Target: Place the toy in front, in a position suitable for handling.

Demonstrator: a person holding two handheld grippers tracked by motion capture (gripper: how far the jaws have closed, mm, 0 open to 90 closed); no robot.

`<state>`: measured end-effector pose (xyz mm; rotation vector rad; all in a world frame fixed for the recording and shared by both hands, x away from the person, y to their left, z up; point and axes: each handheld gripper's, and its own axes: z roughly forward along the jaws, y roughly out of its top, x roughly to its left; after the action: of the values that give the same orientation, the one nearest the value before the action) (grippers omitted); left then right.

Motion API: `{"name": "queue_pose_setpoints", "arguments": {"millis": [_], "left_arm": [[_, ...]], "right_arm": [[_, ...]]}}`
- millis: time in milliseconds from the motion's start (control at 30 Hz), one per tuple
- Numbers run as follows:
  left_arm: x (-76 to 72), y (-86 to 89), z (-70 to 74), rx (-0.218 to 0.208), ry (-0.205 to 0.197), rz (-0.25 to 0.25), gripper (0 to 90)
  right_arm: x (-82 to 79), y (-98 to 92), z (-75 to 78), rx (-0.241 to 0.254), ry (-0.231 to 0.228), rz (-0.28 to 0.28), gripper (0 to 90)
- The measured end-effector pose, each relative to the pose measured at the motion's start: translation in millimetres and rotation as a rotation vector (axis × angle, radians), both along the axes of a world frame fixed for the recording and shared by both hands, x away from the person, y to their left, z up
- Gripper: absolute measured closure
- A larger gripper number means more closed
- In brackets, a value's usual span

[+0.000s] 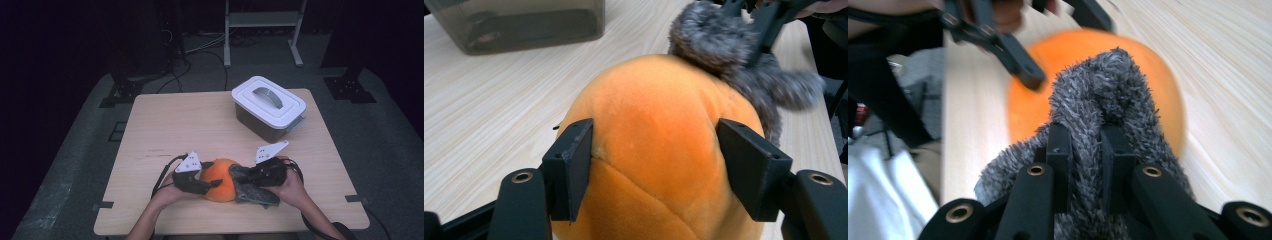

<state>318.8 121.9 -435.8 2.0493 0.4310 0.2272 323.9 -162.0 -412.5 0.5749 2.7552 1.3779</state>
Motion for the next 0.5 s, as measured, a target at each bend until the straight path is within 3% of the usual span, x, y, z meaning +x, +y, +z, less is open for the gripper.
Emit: {"name": "queue_pose_setpoints", "arguments": {"millis": [167, 233, 267, 333, 367, 400, 500], "left_arm": [[-1.3, -0.4, 0.1, 0.008, -0.007, 0.003, 33.4], [-2.3, -0.3, -0.7, 0.001, -0.017, -0.009, 32.2], [-2.7, -0.3, -1.2, -0.004, -0.018, -0.017, 32.2], [-2.4, -1.0, -0.8, -0.008, -0.012, -0.021, 28.1], [-2.1, -1.3, -0.1, -0.007, -0.012, -0.023, 21.3], [-1.6, -1.9, 0.5, -0.009, -0.008, -0.017, 21.3], [-0.8, -6.4, -2.7, -0.009, -0.013, -0.003, 8.3]], "right_arm": [[6.2, -10.3, -3.5, -0.033, 0.022, -0.064, 77.3], [0.7, -7.9, 5.3, 0.016, -0.004, -0.057, 77.3], [0.7, -7.9, 5.3, 0.016, -0.004, -0.057, 77.3], [-2.4, -3.1, 9.4, 0.056, -0.015, -0.039, 77.0], [-2.9, 2.3, 6.9, 0.040, -0.012, -0.025, 76.8], [-2.9, 2.3, 6.9, 0.040, -0.012, -0.025, 76.8], [-2.5, 5.4, 1.9, 0.015, 0.006, 0.008, 76.1]]}}
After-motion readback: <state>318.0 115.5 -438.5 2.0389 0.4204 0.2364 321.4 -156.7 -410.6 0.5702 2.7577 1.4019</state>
